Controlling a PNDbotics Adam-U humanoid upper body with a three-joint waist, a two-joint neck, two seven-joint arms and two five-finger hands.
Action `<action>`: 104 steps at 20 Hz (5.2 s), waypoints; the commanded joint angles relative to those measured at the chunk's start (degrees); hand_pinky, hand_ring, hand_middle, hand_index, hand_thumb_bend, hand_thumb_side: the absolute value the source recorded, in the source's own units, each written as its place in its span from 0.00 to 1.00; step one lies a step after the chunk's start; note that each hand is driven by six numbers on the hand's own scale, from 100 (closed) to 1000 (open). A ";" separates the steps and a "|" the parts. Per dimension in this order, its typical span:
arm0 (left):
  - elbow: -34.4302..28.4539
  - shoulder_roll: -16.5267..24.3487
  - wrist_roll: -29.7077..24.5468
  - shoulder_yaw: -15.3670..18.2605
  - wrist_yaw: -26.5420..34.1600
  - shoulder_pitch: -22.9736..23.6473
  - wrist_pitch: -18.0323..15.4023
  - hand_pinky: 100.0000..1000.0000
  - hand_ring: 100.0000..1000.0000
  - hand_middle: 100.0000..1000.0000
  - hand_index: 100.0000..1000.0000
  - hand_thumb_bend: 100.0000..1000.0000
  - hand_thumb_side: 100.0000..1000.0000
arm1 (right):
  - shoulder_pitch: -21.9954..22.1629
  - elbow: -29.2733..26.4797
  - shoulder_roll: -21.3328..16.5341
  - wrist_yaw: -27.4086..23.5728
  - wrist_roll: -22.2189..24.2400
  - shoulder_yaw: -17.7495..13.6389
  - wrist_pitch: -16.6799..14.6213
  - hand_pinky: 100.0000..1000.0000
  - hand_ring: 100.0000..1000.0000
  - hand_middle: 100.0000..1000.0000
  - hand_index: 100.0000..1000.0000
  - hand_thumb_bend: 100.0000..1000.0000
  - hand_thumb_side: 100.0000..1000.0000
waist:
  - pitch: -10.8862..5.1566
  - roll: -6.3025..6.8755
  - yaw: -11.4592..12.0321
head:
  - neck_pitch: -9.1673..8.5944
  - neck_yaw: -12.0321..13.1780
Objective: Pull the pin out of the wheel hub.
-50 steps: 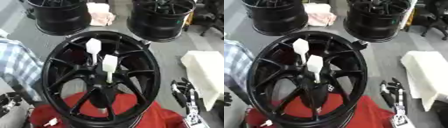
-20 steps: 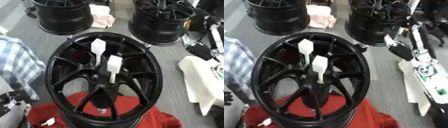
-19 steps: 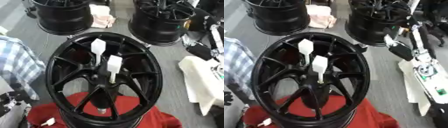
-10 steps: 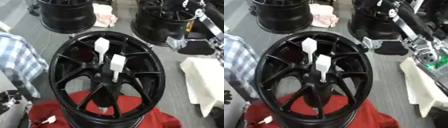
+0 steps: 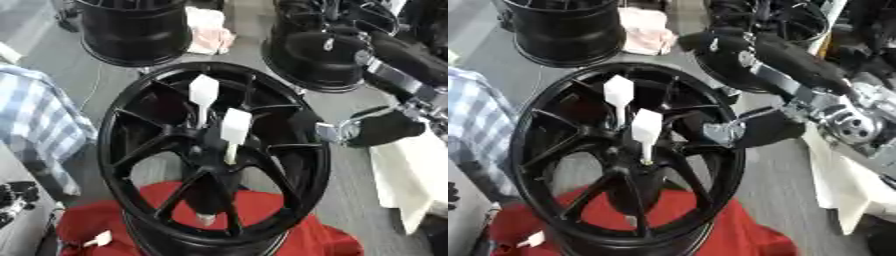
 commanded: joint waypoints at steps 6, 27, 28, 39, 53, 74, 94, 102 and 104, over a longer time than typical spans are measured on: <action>-1.19 1.25 -0.28 0.09 -0.17 -0.57 0.00 0.64 0.64 0.59 0.71 0.41 0.46 | -4.91 -0.28 4.06 -5.98 6.76 0.18 6.02 0.82 0.86 0.84 0.96 0.27 0.46 | -0.95 0.37 -0.16 | 0.48 0.00; -1.31 0.95 -0.52 0.16 0.10 -0.35 0.04 0.64 0.64 0.59 0.71 0.41 0.46 | -9.81 12.83 16.40 -2.18 37.69 -8.49 9.62 0.79 0.84 0.83 0.96 0.26 0.50 | -1.14 0.77 -0.52 | 0.92 0.49; -1.31 0.94 -0.53 0.16 0.10 -0.35 0.04 0.64 0.64 0.59 0.71 0.41 0.46 | -9.77 13.52 16.72 -2.00 37.57 -8.40 9.37 0.79 0.84 0.83 0.96 0.26 0.50 | -1.12 0.78 -0.52 | 0.97 0.47; -1.28 0.88 -0.58 0.12 0.14 -0.36 -0.07 0.64 0.64 0.59 0.71 0.41 0.46 | -9.98 18.97 19.65 1.23 37.03 -7.89 7.22 0.79 0.83 0.82 0.96 0.27 0.50 | -1.08 0.91 -0.52 | 0.95 0.24; -1.58 0.62 -0.88 0.07 0.10 -0.52 0.16 0.64 0.65 0.59 0.71 0.41 0.46 | -10.10 23.10 22.85 6.72 39.62 -7.16 5.67 0.78 0.83 0.82 0.95 0.26 0.51 | -1.14 0.91 -0.17 | 0.93 0.12; -1.87 0.31 -1.13 0.01 0.14 -0.71 0.39 0.64 0.65 0.59 0.71 0.41 0.46 | -9.75 31.23 28.18 14.20 41.18 -7.28 2.21 0.76 0.80 0.80 0.95 0.27 0.50 | -1.11 1.01 0.18 | 0.95 -0.01; -2.29 0.19 -1.34 0.08 0.28 -0.77 0.75 0.64 0.65 0.59 0.71 0.42 0.46 | -9.61 35.81 30.90 19.95 39.46 -7.77 -1.21 0.73 0.76 0.72 0.91 0.25 0.46 | -1.13 1.03 0.24 | 0.89 -0.23; -2.36 0.19 -1.40 0.09 0.31 -0.76 0.77 0.64 0.65 0.59 0.71 0.41 0.46 | -9.26 36.35 31.60 20.99 38.26 -7.66 -2.17 0.65 0.63 0.61 0.84 0.20 0.41 | -1.11 1.03 0.21 | 0.98 -0.26; -2.36 0.19 -1.41 0.09 0.32 -0.76 0.78 0.64 0.64 0.59 0.71 0.42 0.46 | -9.20 36.32 31.71 21.24 37.78 -7.60 -2.47 0.63 0.59 0.58 0.81 0.19 0.40 | -1.10 1.04 0.20 | 1.00 -0.27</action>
